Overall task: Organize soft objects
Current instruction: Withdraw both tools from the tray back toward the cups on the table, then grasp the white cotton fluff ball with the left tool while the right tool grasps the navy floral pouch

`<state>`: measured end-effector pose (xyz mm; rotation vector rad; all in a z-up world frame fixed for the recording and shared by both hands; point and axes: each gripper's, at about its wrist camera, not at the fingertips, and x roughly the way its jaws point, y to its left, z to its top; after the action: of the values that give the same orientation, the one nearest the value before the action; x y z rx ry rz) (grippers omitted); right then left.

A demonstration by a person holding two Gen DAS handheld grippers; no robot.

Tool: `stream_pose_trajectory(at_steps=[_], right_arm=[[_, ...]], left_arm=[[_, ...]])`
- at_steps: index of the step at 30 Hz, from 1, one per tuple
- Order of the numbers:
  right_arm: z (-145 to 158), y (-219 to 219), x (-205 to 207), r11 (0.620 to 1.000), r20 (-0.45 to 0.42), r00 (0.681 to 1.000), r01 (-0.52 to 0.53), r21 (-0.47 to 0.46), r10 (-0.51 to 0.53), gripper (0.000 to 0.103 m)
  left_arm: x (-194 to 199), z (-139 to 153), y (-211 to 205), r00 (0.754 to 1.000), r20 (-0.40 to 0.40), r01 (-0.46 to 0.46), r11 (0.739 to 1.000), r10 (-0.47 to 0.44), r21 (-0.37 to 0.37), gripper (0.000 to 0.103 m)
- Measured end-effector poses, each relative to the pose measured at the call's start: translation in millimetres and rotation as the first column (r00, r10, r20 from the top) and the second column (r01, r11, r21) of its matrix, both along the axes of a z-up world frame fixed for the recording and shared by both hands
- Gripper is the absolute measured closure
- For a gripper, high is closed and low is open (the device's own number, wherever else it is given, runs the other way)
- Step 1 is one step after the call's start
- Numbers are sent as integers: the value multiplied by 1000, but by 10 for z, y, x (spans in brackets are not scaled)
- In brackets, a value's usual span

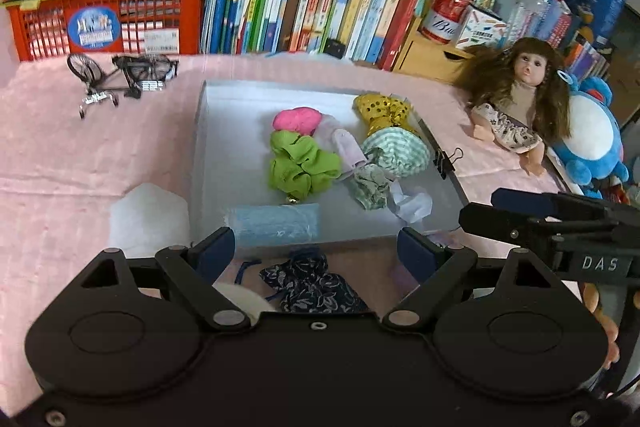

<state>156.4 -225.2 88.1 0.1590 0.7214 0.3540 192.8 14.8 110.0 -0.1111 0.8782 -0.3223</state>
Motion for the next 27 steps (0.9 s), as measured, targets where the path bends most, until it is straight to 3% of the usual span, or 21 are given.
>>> stream_pose_trajectory(at_steps=[7,15,20,27], right_arm=[[109,221,-218,997,56,996,-64,-33,66,19],[76,534,-641,982,181,974,-109,-155,137,16],[-27,788,-887,950,216,957,-125,-287,192,15],[-112,1033,-1186,911,256,922,-185,-369,291,13]], left_arm=[[-307,27,115,997,77,24,1000,-26,17,15],[-791,-7,369,977,213,21,999,-28,34,12],[-1166,-57,581,951,308,-40,998,24,47,9],[-1579,-204,860,942,329,-81,996,61,47,8]])
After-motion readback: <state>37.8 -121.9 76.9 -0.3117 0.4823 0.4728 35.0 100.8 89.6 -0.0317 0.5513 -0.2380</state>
